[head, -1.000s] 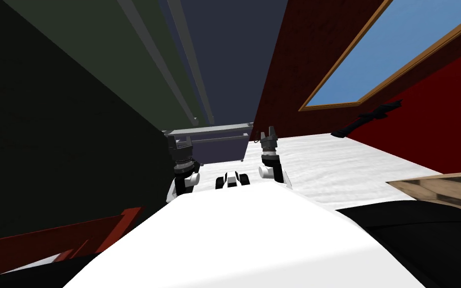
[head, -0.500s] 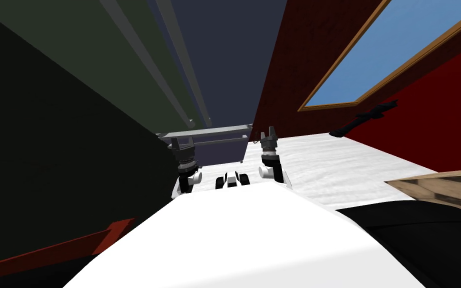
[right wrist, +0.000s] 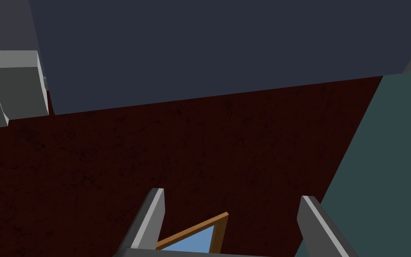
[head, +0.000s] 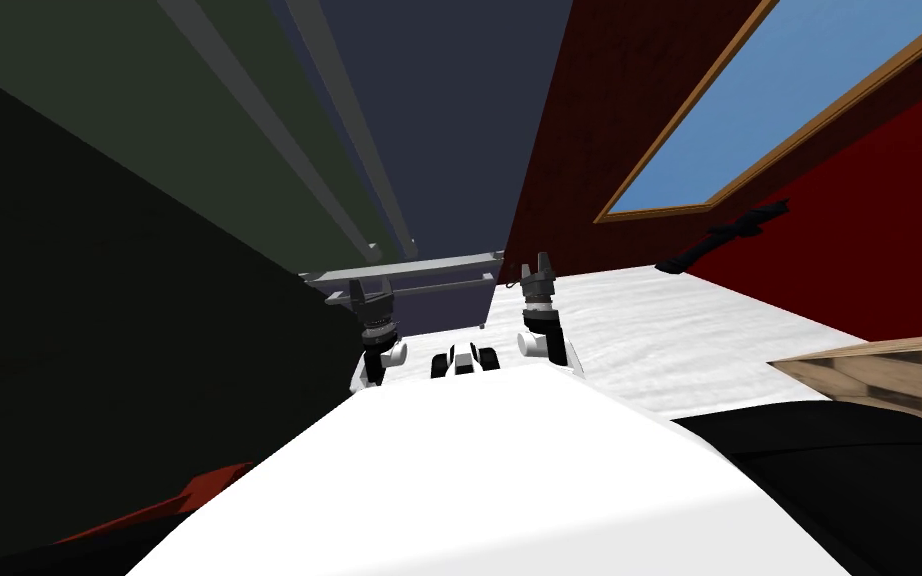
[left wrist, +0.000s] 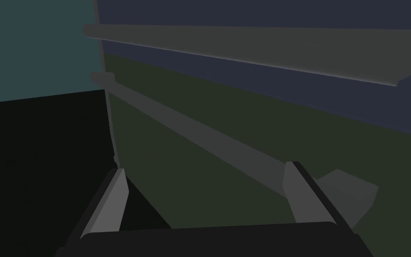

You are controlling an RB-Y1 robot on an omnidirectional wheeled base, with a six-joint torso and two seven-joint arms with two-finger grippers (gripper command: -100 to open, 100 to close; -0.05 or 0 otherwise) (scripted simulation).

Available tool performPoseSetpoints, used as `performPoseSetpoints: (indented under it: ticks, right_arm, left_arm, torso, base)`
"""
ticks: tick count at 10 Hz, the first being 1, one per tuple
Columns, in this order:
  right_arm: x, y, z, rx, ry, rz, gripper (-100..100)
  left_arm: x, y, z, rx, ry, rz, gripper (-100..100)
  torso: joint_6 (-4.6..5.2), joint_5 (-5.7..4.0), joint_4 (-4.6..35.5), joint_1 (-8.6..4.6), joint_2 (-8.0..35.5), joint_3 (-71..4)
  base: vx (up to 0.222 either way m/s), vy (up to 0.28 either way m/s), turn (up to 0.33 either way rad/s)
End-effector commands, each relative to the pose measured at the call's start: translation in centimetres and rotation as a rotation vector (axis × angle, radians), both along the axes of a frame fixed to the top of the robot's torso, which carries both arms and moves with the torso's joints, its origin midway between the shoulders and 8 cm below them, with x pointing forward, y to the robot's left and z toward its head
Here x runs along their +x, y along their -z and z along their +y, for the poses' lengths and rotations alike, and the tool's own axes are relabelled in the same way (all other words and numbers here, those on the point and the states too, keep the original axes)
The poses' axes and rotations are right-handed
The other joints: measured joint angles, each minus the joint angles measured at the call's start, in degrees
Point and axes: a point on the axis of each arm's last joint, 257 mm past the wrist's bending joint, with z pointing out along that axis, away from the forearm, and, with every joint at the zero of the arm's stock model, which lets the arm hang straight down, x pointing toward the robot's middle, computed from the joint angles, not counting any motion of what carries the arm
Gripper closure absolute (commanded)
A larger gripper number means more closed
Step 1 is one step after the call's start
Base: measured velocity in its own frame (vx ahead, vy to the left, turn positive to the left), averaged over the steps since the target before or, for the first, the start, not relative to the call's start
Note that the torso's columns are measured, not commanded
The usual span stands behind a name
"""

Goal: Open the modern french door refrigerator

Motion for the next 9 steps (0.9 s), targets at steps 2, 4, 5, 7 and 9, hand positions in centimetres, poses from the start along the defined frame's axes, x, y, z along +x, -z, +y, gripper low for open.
performPoseSetpoints:
  ticks: [2, 4, 5, 7, 9]
  right_arm:
    - [0.0, 0.0, 0.0, 0.000, 0.000, 0.000, 0]
    - [0.0, 0.0, 0.0, 0.000, 0.000, 0.000, 0]
    - [0.0, 0.0, 0.0, 0.000, 0.000, 0.000, 0]
    - [0.0, 0.0, 0.0, 0.000, 0.000, 0.000, 0]
    - [0.0, 0.0, 0.0, 0.000, 0.000, 0.000, 0]
  left_arm:
    - [0.2, 1.2, -0.2, -0.008, 0.035, -0.018, -100]
    - [0.2, 1.8, -0.3, -0.016, 0.050, -0.027, -100]
    - [0.3, 2.1, -0.4, -0.023, 0.057, -0.031, -100]
    - [0.4, 2.8, -0.5, -0.040, 0.070, -0.041, -100]
    - [0.4, 3.4, -0.6, -0.066, 0.080, -0.050, -100]
  torso:
    - [0.00, -0.03, 0.0, -0.09, -0.1, -0.1]
    - [0.00, -0.01, 0.0, -0.04, 0.0, 0.0]
    - [0.00, -0.01, 0.0, -0.05, 0.1, 0.1]
    - [0.00, -0.01, 0.0, -0.01, 0.0, 0.0]
    - [0.00, -0.02, 0.0, -0.09, 0.0, 0.0]
  base:
    - [0.121, -0.029, -0.036]
    - [0.100, -0.028, -0.037]
    - [0.089, -0.035, -0.043]
    - [0.088, -0.015, -0.040]
    - [0.108, -0.035, -0.043]
